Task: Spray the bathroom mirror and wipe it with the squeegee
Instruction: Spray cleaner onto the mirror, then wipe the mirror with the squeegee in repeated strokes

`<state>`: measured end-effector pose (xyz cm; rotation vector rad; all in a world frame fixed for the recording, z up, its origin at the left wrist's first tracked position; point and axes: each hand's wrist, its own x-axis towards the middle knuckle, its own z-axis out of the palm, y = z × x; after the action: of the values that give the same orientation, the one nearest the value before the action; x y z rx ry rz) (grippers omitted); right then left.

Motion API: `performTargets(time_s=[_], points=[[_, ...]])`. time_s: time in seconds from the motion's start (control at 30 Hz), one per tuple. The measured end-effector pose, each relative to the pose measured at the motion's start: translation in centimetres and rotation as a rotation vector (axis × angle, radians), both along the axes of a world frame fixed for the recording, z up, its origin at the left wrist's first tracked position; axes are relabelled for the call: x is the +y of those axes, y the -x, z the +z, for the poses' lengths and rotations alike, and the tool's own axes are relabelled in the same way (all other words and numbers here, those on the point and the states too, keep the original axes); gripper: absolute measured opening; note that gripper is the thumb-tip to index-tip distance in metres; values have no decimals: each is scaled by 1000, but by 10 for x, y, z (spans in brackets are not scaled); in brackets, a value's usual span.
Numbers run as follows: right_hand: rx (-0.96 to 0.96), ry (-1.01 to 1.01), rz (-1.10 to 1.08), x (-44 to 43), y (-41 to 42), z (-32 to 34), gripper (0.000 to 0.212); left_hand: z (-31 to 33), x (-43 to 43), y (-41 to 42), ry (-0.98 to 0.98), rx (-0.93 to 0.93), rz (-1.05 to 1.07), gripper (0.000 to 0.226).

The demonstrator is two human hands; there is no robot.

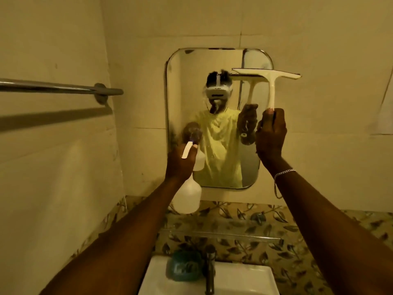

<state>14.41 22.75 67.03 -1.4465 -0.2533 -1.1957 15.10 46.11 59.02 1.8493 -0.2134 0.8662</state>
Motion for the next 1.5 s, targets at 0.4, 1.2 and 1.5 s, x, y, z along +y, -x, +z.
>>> performTargets(time_s=[0.4, 1.2, 1.5], points=[[41, 43, 208, 31, 20, -16, 19, -141, 3, 25, 40, 231, 24, 24], [79, 222, -58, 191, -22, 118, 35, -148, 90, 16, 64, -10, -88, 57], [208, 162, 67, 207, 0, -66, 26, -145, 96, 4, -10, -60, -14, 44]])
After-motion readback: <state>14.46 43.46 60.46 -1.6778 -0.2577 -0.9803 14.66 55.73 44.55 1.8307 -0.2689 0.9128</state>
